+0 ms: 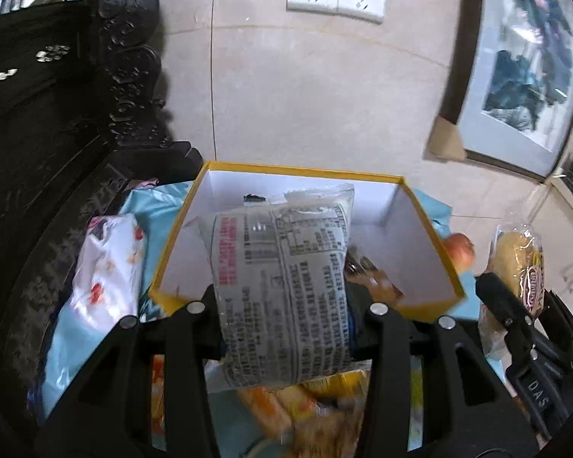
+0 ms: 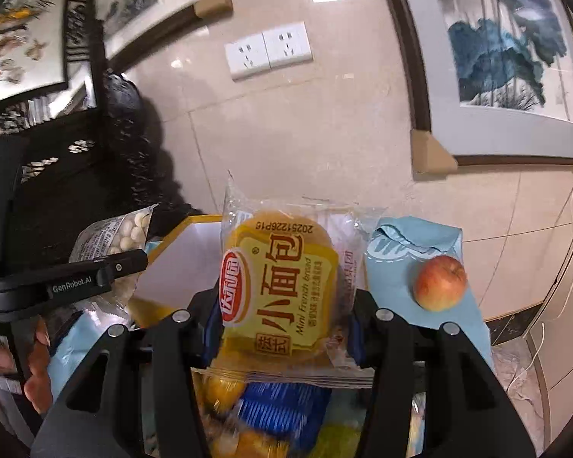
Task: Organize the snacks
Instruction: 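Carry both snacks into the yellow box and open both tools, then move both tools back over the snack pile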
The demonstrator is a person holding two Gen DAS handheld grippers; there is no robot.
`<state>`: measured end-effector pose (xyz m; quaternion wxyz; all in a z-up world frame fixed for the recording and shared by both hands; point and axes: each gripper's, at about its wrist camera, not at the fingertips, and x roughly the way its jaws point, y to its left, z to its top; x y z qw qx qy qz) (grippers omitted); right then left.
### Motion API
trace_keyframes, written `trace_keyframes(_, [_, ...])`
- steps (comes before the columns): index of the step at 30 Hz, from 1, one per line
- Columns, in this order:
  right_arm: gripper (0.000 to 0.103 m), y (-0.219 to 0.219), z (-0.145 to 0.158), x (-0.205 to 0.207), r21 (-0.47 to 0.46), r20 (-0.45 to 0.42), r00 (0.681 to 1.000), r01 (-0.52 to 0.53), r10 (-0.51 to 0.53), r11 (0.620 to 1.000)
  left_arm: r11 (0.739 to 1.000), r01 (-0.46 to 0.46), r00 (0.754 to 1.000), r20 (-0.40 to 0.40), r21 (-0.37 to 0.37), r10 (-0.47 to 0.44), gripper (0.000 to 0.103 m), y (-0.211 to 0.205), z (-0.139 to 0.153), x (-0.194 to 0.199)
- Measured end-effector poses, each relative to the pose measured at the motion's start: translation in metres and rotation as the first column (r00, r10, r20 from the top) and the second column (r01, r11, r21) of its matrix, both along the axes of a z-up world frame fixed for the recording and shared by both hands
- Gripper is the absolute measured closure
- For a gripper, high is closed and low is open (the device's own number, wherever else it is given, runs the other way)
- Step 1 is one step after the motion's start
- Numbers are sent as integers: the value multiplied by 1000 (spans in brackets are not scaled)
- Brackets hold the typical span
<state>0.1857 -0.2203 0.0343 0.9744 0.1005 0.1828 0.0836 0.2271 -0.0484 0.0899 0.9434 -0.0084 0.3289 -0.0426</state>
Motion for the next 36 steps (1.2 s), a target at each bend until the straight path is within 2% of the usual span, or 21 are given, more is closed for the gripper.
trace_keyframes(5, [49, 12, -15, 54, -24, -81, 997, -7, 5, 1000, 1000, -27, 998, -57, -11, 26, 58, 2, -27, 50])
trace_keyframes(6, [44, 14, -19, 62, -20, -102, 995, -10, 8, 1000, 999, -32, 997, -66, -21, 31, 45, 1, -32, 58])
trace_keyframes(7, [28, 15, -23, 69, -14, -126, 992, -12, 10, 1000, 999, -46, 997, -69, -28, 44, 32, 2, -36, 62])
trace_keyframes(8, [25, 15, -25, 71, -7, -133, 991, -8, 7, 1000, 997, -68, 996, -59, -32, 66, 18, 4, -38, 65])
trace_keyframes(9, [25, 15, -27, 70, 3, -123, 992, -1, 2, 1000, 997, -77, 996, -42, -31, 76, 16, 4, -38, 64])
trace_keyframes(16, [24, 8, -23, 41, 23, -94, 995, -24, 26, 999, 999, -43, 999, -7, 16, 43, 13, 1, -28, 43])
trace_keyframes(18, [20, 5, -20, 30, 32, -95, 995, -27, 30, 999, 999, -36, 999, 3, 27, 36, 10, 2, -22, 29])
trace_keyframes(20, [12, 1, -18, 14, 27, -87, 996, -18, 21, 999, 999, -31, 1000, 8, 33, 30, 9, 2, -17, 14])
trace_keyframes(25, [8, -5, -21, -34, 2, -70, 997, -9, 9, 1000, 997, 4, 1000, 11, 75, -5, 6, 2, -17, -33])
trace_keyframes(30, [3, -16, -41, -80, 46, -85, 996, 1, 3, 999, 994, 52, 998, -35, 101, -49, 3, 4, -38, -82])
trace_keyframes(36, [1, -31, -80, -109, 155, -139, 990, 6, 16, 988, 983, 143, 980, -152, 113, -125, 2, 4, -95, -137])
